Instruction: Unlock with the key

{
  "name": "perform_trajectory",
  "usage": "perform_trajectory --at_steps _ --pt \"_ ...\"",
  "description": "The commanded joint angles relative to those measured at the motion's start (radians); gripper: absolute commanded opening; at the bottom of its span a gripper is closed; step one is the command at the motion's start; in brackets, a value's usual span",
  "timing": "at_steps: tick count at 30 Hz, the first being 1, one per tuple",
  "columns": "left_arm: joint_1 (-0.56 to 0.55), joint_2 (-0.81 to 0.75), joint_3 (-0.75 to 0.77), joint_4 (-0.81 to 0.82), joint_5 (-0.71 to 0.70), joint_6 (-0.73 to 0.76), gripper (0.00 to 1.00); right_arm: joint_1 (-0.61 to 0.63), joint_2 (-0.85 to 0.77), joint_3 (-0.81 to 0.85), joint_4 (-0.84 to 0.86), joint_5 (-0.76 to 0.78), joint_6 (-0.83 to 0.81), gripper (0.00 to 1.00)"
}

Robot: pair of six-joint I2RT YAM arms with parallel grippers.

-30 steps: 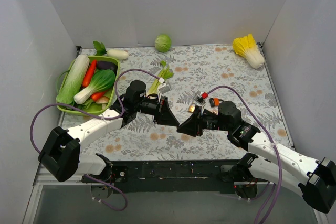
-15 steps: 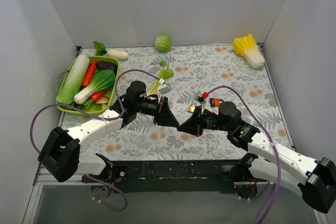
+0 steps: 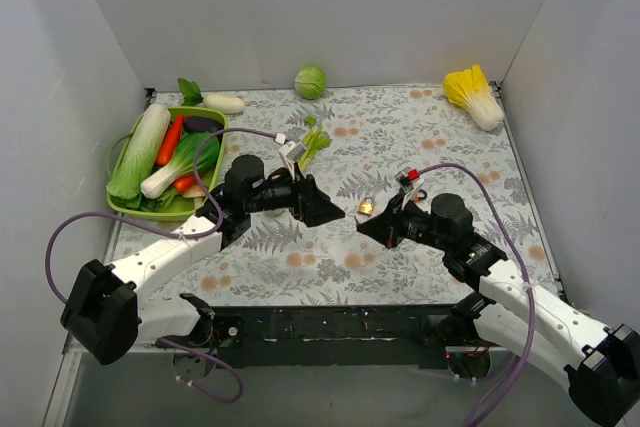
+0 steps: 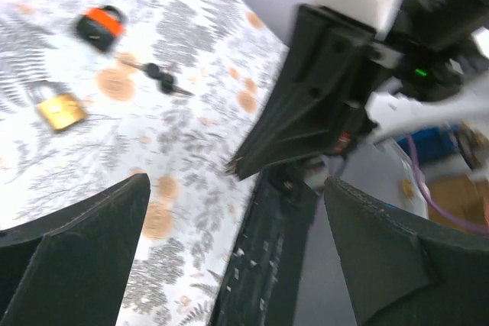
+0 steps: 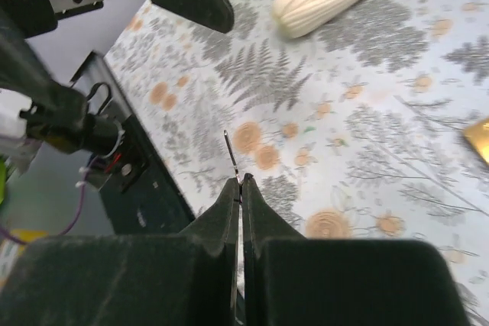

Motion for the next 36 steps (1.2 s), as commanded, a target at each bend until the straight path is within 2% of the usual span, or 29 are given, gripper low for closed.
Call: perform_trajectory --at_steps 1,3,4,8,10,13,17,25,31,36 --pt "0.012 0.066 0.007 -0.059 -0.275 -0.052 0.91 -0.130 -0.053 0.037 -0.097 0.072 -0.065 0.01" --pt "-0.019 0.127 0.045 -0.092 -0.335 -0.038 0.88 -0.173 -0.073 0.055 -0.144 0.102 -0.089 0.01" --pt "-0.039 0.145 0.062 -0.138 -0.422 -0.026 0.88 -0.205 -0.079 0.071 -0.170 0.153 -0.102 0.01" --pt "-0.134 0.294 0.188 -0.286 -0.603 0.035 0.91 -0.239 -0.117 0.138 -0.306 0.271 -0.122 0.01" --pt "-0.158 0.390 0.271 -0.350 -0.666 0.060 0.88 -0.241 -0.147 0.153 -0.345 0.343 -0.123 0.01" --pt "-0.223 0.519 0.403 -0.439 -0.792 0.129 0.82 -0.241 -0.188 0.161 -0.382 0.369 -0.119 0.01" --pt "-0.261 0.651 0.539 -0.511 -0.835 0.204 0.75 -0.241 -0.228 0.154 -0.406 0.374 -0.116 0.01" --pt "-0.267 0.851 0.800 -0.688 -0.805 0.347 0.72 -0.241 -0.274 0.112 -0.395 0.340 -0.093 0.01" --pt "-0.269 0.959 0.927 -0.786 -0.857 0.361 0.71 -0.241 -0.277 0.089 -0.366 0.305 -0.079 0.01" --pt "-0.269 1.009 0.987 -0.821 -0.868 0.330 0.64 -0.241 -0.286 0.074 -0.360 0.294 -0.073 0.01"
